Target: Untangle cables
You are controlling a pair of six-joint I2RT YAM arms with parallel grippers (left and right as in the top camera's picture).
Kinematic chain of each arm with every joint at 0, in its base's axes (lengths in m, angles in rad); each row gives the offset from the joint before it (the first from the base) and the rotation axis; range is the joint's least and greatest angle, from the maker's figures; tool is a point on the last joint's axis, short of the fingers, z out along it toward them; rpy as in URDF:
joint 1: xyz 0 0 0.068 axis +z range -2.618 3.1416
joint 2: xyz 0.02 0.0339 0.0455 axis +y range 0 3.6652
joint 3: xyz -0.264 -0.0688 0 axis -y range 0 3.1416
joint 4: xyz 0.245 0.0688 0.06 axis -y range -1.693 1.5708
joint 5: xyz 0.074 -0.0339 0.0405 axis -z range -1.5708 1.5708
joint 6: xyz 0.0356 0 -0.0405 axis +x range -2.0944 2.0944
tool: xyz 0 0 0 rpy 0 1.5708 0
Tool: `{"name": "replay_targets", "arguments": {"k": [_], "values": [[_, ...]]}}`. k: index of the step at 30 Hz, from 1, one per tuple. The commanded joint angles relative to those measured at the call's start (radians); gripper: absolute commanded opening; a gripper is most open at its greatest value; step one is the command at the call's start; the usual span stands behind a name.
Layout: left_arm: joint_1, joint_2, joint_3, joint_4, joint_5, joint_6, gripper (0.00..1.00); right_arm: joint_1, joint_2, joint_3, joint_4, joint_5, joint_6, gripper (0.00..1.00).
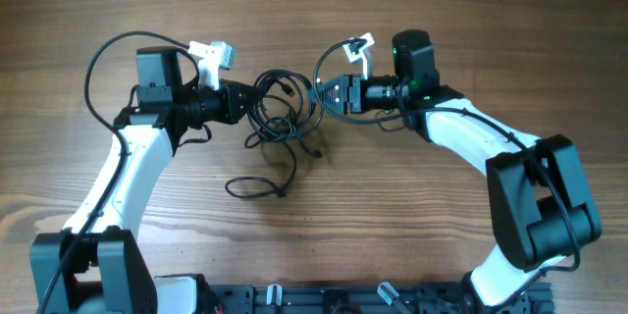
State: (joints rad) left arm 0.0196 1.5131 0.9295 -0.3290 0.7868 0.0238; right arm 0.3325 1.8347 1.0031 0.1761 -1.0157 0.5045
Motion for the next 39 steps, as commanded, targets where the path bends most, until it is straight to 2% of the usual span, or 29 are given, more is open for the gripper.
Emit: {"name": "replay_targets", "arguments": {"k": [1, 5, 8, 9, 11, 18, 19, 21, 22, 23, 26, 28, 32, 36, 39], "values": [[-0.002, 0.007, 0.015, 0.005, 0.007, -0.01, 0.04, 0.032, -0.048, 0.003, -0.105, 0.085, -0.069, 0.59], [-0.002, 0.007, 0.015, 0.007, 0.007, -0.01, 0.04, 0.132, -0.049, 0.003, -0.27, 0.203, -0.192, 0.61], [-0.002, 0.007, 0.015, 0.007, 0.007, -0.01, 0.04, 0.17, -0.049, 0.003, -0.29, 0.253, -0.189, 0.62], [-0.002, 0.007, 0.015, 0.007, 0.007, -0.01, 0.04, 0.175, -0.049, 0.003, -0.286, 0.253, -0.174, 0.59], [-0.002, 0.007, 0.015, 0.007, 0.007, -0.01, 0.04, 0.175, -0.049, 0.003, -0.289, 0.248, -0.146, 0.48], [-0.002, 0.007, 0.015, 0.015, 0.004, -0.046, 0.04, 0.197, -0.049, 0.003, -0.33, 0.207, -0.138, 0.36], [-0.002, 0.007, 0.015, 0.016, -0.003, -0.059, 0.04, 0.199, -0.049, 0.003, -0.322, 0.206, -0.137, 0.3], [-0.002, 0.007, 0.015, 0.016, -0.053, -0.086, 0.04, 0.197, -0.049, 0.005, -0.307, 0.201, -0.134, 0.11], [-0.002, 0.007, 0.015, 0.016, -0.119, -0.123, 0.04, 0.193, -0.052, 0.008, -0.297, 0.183, -0.134, 0.06], [-0.002, 0.007, 0.015, 0.015, -0.177, -0.158, 0.04, 0.185, -0.056, 0.01, -0.282, 0.154, -0.134, 0.05], [-0.002, 0.007, 0.015, 0.005, -0.355, -0.263, 0.04, 0.124, -0.105, 0.012, -0.196, 0.026, -0.056, 0.05], [-0.002, 0.007, 0.015, -0.004, -0.424, -0.312, 0.04, 0.045, -0.158, 0.012, -0.151, 0.001, -0.003, 0.04], [-0.002, 0.007, 0.015, -0.019, -0.499, -0.355, 0.04, -0.103, -0.19, 0.012, -0.164, 0.001, -0.004, 0.04], [-0.002, 0.007, 0.015, -0.026, -0.518, -0.38, 0.04, -0.298, -0.189, 0.012, -0.316, 0.101, -0.008, 0.04], [-0.002, 0.007, 0.015, -0.027, -0.524, -0.381, 0.04, -0.449, -0.189, 0.011, -0.474, 0.278, -0.089, 0.04]]}}
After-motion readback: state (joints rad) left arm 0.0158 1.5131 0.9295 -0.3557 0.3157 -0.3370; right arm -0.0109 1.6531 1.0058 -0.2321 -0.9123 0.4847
